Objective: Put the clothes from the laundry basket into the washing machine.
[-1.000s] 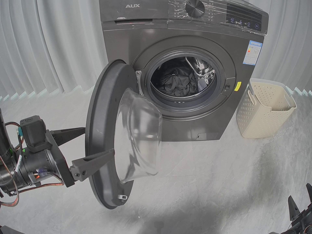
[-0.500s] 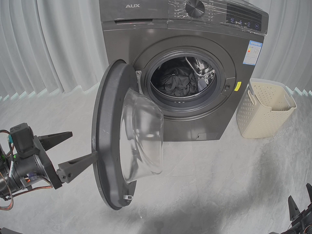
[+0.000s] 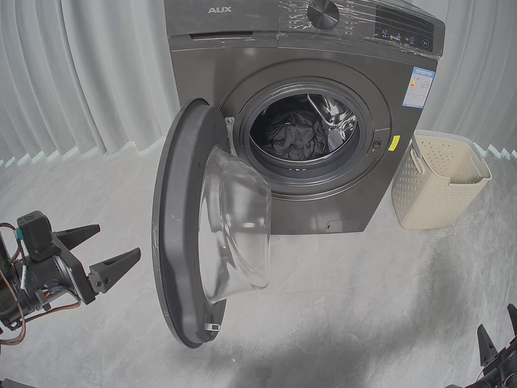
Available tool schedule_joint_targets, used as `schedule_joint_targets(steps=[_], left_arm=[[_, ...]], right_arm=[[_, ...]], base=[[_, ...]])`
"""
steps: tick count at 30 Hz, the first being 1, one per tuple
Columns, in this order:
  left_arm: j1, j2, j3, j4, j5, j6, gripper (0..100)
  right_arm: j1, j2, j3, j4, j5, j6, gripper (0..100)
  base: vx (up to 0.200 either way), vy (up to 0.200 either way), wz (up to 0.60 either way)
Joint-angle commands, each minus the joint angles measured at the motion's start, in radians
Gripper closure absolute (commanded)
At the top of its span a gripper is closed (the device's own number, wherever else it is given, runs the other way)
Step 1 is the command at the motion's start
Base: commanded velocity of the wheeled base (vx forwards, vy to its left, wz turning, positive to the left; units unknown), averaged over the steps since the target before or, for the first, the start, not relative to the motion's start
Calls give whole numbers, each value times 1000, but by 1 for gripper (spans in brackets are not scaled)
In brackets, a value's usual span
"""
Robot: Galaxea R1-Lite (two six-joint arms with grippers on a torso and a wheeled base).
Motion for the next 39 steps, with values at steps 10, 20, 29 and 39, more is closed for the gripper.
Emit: schedule_joint_targets(steps=[10,20,29,39], left_arm=[[-96,228,-58,-137,4,3,0],[-191,325,-138,-151,8,-8,0],[-243,440,-211,-231,13,-12,0],[-296,552,-310,-272,53,-18,0]], right_arm=[[0,-16,18,0,0,0,0],[0,-16,18,0,0,0,0],[0,-16,18,0,0,0,0],[0,-16,18,0,0,0,0]], base=[[0,0,0],[0,0,0],[0,0,0],[0,0,0]])
